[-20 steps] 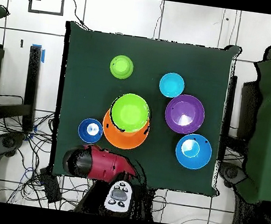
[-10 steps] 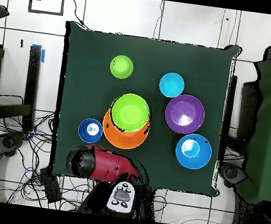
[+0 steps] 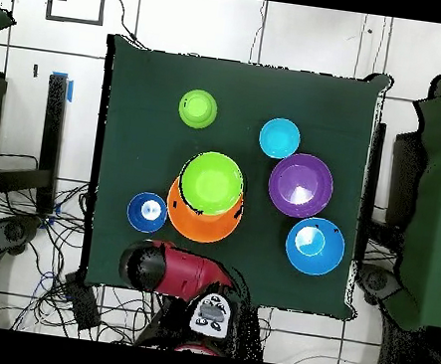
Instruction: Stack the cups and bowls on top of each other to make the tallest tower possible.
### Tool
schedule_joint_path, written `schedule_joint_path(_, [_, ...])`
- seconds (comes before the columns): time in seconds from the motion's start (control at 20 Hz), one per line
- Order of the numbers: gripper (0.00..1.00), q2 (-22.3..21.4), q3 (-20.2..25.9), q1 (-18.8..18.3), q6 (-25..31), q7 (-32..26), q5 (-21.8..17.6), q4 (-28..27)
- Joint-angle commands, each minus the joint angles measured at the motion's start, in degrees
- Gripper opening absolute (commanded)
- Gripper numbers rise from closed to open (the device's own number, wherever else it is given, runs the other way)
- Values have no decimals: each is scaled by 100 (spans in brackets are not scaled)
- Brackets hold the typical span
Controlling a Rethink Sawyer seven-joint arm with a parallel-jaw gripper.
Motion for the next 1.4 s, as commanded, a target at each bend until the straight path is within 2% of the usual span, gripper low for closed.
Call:
schedule_joint_path(0.05, [100, 111, 445, 27, -537, 1082, -75, 410])
schedule_joint_path(0.6, [100, 9, 377, 119, -422, 1166, -75, 444])
schedule_joint_path(1.4, [100, 50, -46, 732, -715, 1571, -59, 428])
